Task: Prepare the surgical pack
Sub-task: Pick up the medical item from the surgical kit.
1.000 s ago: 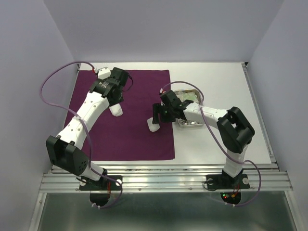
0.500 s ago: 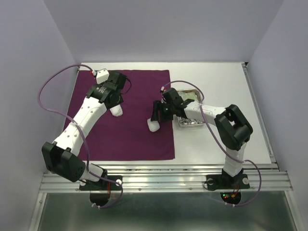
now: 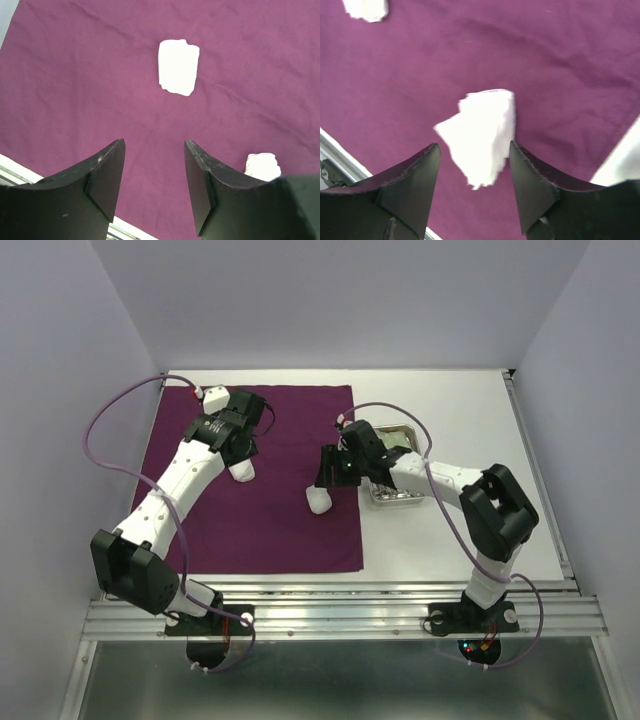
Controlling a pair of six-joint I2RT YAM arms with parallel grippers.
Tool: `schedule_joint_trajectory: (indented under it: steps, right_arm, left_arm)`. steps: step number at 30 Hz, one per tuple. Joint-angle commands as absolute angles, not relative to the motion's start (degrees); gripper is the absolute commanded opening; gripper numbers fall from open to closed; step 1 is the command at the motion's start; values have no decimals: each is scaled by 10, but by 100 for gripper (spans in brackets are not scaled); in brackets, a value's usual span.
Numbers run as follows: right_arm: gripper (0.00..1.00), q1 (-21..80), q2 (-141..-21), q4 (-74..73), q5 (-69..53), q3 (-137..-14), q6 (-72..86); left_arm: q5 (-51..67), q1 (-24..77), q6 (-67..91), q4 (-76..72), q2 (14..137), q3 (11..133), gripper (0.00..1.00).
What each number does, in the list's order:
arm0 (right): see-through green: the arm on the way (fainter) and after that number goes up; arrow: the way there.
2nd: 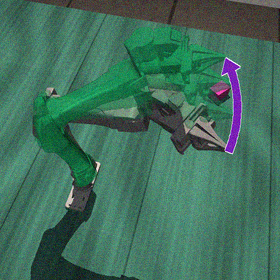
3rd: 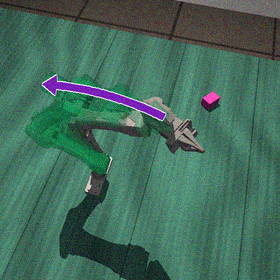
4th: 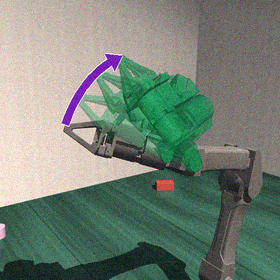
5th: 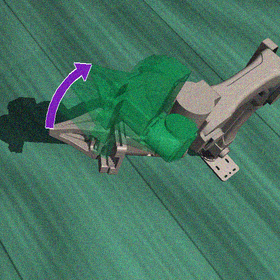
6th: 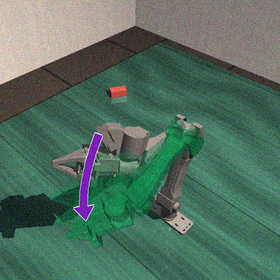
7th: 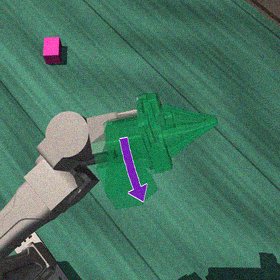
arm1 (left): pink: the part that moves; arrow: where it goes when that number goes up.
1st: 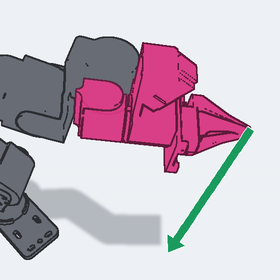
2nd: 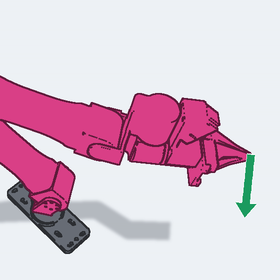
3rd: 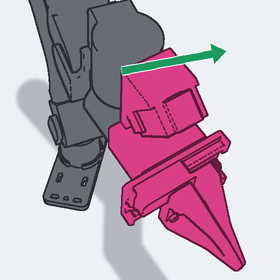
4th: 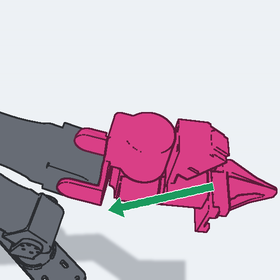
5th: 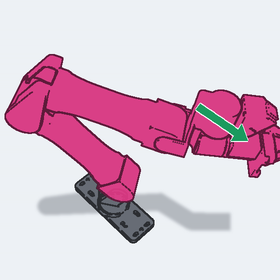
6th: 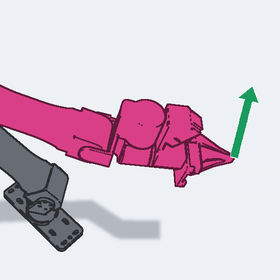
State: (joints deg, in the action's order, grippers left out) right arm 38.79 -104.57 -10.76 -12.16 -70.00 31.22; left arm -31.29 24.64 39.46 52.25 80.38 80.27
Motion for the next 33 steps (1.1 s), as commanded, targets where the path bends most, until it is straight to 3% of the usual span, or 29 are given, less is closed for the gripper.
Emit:
schedule_joint_trajectory:
  steps: [1,19,33]
  right_arm:
    - [62,420,-1021,-82,-105,-713,301]
    - [59,437,-1092,-22,-165,-742,352]
    - [59,437,-1076,-44,-129,-742,350]
  left_arm:
    - [-342,243,396,549,807,816,62]
    - [-326,234,387,519,782,794,62]
    - [-315,233,384,504,780,777,61]
